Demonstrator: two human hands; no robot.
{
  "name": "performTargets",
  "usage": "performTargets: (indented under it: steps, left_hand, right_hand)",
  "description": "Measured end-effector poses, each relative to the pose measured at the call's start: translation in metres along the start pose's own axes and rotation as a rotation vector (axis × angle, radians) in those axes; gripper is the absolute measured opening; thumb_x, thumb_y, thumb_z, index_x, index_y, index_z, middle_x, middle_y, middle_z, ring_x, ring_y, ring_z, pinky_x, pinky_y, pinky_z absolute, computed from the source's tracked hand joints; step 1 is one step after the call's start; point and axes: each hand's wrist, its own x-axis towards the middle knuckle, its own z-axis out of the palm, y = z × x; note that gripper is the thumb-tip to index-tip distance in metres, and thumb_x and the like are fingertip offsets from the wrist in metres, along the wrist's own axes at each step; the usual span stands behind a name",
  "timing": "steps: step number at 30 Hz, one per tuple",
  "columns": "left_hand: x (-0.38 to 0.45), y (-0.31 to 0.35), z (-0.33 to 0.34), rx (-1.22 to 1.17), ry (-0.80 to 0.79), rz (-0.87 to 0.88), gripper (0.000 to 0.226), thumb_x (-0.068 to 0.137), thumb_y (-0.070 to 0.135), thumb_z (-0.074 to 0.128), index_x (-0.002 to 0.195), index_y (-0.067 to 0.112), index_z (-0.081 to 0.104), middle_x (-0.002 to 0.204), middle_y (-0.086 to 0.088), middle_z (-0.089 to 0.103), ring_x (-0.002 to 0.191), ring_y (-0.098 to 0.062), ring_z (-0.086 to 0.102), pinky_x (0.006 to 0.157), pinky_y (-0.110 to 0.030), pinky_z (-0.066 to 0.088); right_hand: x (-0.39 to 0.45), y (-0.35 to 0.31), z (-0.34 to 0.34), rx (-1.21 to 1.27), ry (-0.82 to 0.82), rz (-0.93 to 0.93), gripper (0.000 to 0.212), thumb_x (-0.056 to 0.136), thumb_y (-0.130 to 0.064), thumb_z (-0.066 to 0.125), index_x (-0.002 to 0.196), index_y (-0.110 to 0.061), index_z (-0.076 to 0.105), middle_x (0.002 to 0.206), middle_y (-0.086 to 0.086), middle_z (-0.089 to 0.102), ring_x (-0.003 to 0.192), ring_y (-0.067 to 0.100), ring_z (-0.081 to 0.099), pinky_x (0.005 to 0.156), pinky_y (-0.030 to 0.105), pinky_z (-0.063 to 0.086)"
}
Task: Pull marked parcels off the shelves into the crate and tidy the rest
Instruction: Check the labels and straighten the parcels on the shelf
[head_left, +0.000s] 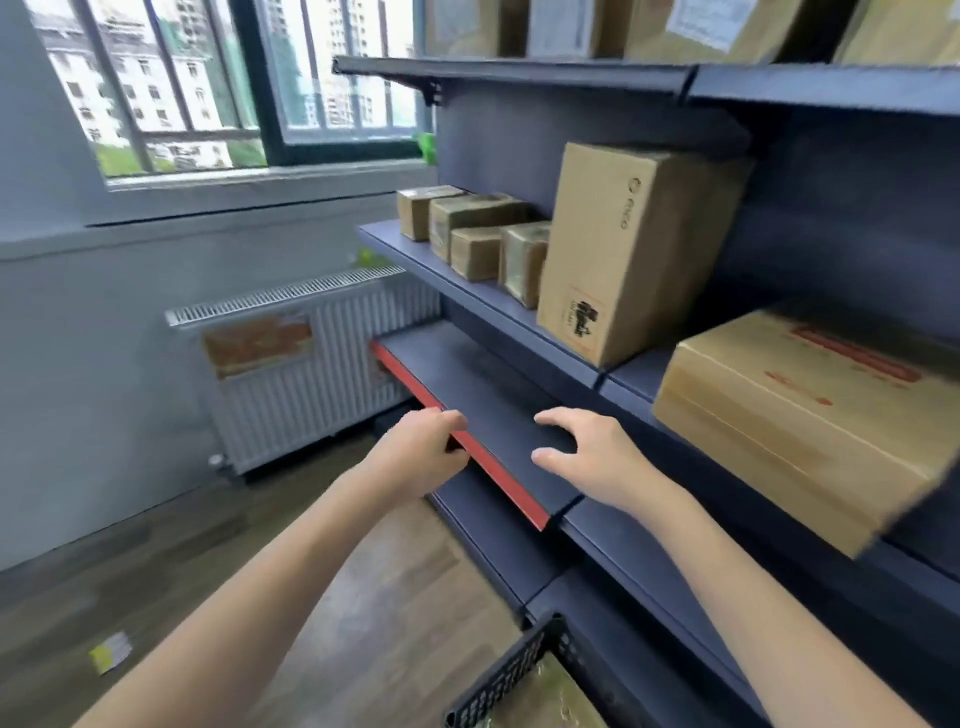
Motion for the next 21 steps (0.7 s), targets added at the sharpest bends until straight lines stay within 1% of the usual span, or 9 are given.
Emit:
performTargets:
  steps: [2, 5, 7, 9, 11, 15, 18, 21]
  left_hand:
    - [-0.002, -0.019, -0.018, -0.024, 0.039, -0.029, 0.043, 0.088, 0.019, 0.054, 0.131, 0.014, 0.051, 0.128, -0.008, 0.055, 0.120, -0.024, 0.049, 0.099, -0.028, 0.038]
    - [0.000, -0.053, -0.047, -0.068, 0.112, -0.067, 0.042, 0.089, 0.019, 0.053, 0.131, 0.015, 0.051, 0.131, -0.007, 0.054, 0.123, -0.022, 0.047, 0.099, -0.023, 0.034]
    - [0.004, -0.082, -0.064, -0.102, 0.142, -0.101, 0.042, 0.090, 0.019, 0.053, 0.132, 0.015, 0.050, 0.132, -0.006, 0.053, 0.125, -0.021, 0.045, 0.100, -0.023, 0.033]
    - [0.010, -0.114, -0.080, -0.126, 0.150, -0.122, 0.042, 0.090, 0.019, 0.053, 0.132, 0.015, 0.050, 0.133, -0.006, 0.053, 0.125, -0.020, 0.046, 0.101, -0.025, 0.034]
    - [0.017, -0.147, -0.097, -0.155, 0.154, -0.151, 0.045, 0.090, 0.021, 0.054, 0.133, 0.014, 0.048, 0.133, -0.006, 0.054, 0.123, -0.019, 0.049, 0.100, -0.026, 0.037]
    - [0.030, -0.213, -0.133, -0.213, 0.190, -0.208, 0.049, 0.090, 0.022, 0.055, 0.136, 0.016, 0.042, 0.126, -0.007, 0.057, 0.111, -0.021, 0.056, 0.093, -0.028, 0.043]
    - [0.039, -0.256, -0.157, -0.214, 0.204, -0.227, 0.046, 0.090, 0.022, 0.056, 0.134, 0.016, 0.045, 0.124, -0.006, 0.058, 0.107, -0.019, 0.057, 0.088, -0.024, 0.042]
    - [0.053, -0.285, -0.175, -0.197, 0.232, -0.211, 0.044, 0.088, 0.022, 0.057, 0.131, 0.016, 0.049, 0.121, -0.006, 0.060, 0.105, -0.019, 0.058, 0.089, -0.025, 0.042]
  right_hand:
    - [0.019, -0.020, 0.003, -0.033, -0.007, -0.061, 0.048, 0.088, -0.027, 0.058, 0.134, -0.018, 0.047, 0.140, -0.001, 0.046, 0.130, 0.012, 0.040, 0.096, 0.015, 0.026]
    - [0.054, -0.051, 0.007, -0.075, -0.057, -0.106, 0.049, 0.087, -0.028, 0.057, 0.134, -0.020, 0.046, 0.141, -0.002, 0.046, 0.130, 0.012, 0.040, 0.102, 0.021, 0.030]
    - [0.079, -0.072, 0.014, -0.112, -0.078, -0.133, 0.050, 0.087, -0.030, 0.057, 0.134, -0.021, 0.046, 0.141, -0.002, 0.046, 0.131, 0.013, 0.039, 0.103, 0.024, 0.030]
    - [0.106, -0.094, 0.024, -0.145, -0.079, -0.153, 0.050, 0.086, -0.030, 0.058, 0.134, -0.020, 0.046, 0.141, -0.002, 0.046, 0.131, 0.013, 0.039, 0.104, 0.024, 0.030]
    - [0.134, -0.117, 0.037, -0.153, -0.070, -0.173, 0.049, 0.086, -0.029, 0.058, 0.133, -0.020, 0.047, 0.140, -0.003, 0.047, 0.130, 0.012, 0.040, 0.103, 0.022, 0.030]
    - [0.187, -0.161, 0.062, -0.137, -0.048, -0.195, 0.048, 0.086, -0.029, 0.058, 0.132, -0.020, 0.048, 0.139, -0.004, 0.048, 0.129, 0.011, 0.041, 0.100, 0.019, 0.029]
    - [0.218, -0.184, 0.075, -0.131, -0.019, -0.199, 0.048, 0.086, -0.028, 0.058, 0.132, -0.019, 0.048, 0.138, -0.001, 0.049, 0.128, 0.013, 0.042, 0.100, 0.021, 0.031]
    - [0.244, -0.197, 0.086, -0.130, 0.018, -0.201, 0.047, 0.086, -0.028, 0.059, 0.131, -0.019, 0.050, 0.136, 0.000, 0.051, 0.126, 0.015, 0.044, 0.098, 0.021, 0.032]
